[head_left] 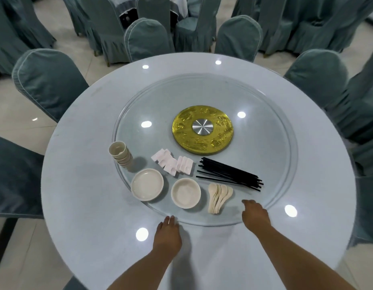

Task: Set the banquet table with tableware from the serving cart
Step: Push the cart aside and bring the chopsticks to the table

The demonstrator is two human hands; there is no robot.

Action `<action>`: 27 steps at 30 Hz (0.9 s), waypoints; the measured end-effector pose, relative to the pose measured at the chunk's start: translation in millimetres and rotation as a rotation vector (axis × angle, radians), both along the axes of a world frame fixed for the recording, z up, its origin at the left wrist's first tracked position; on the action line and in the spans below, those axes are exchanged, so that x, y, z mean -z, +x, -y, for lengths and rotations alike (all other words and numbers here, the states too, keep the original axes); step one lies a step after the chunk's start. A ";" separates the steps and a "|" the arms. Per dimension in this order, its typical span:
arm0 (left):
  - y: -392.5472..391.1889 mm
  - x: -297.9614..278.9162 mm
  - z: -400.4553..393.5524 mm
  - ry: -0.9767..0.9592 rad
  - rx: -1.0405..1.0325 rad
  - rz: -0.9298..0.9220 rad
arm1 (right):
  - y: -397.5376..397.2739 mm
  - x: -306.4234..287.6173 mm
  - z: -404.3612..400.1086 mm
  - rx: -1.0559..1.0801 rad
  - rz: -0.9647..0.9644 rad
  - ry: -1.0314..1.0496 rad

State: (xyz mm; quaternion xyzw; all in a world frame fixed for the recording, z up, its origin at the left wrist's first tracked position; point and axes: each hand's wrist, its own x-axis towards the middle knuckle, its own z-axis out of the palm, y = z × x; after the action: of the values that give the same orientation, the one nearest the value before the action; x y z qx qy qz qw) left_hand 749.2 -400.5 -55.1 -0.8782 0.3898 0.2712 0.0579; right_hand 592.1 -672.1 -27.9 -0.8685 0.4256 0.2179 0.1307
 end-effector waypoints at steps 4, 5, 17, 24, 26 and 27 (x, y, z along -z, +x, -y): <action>-10.3 0.3 -7.0 -0.054 0.146 -0.055 | -29.3 8.3 -19.7 -0.002 0.020 0.104; -12.4 -0.4 -9.5 -0.077 0.161 -0.060 | -34.3 10.3 -25.2 0.010 0.025 0.111; -11.4 -6.9 -32.0 -0.160 -0.182 -0.129 | -37.7 15.9 -68.3 -0.054 0.077 0.119; -6.3 -5.8 -42.0 -0.086 -0.243 -0.120 | -32.0 17.6 -74.0 -0.054 0.001 0.155; -3.8 -8.0 -43.6 -0.074 -0.261 -0.141 | -30.2 18.5 -74.9 -0.055 -0.014 0.163; -2.4 -8.7 -44.5 -0.074 -0.265 -0.139 | -29.5 20.4 -75.0 -0.055 -0.014 0.160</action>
State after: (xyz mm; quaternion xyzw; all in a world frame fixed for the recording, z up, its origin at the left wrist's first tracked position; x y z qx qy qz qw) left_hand 746.7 -356.0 -46.4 -0.9025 0.2832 0.3222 -0.0378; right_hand 562.7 -597.1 -48.2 -0.8651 0.3837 0.2607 0.1908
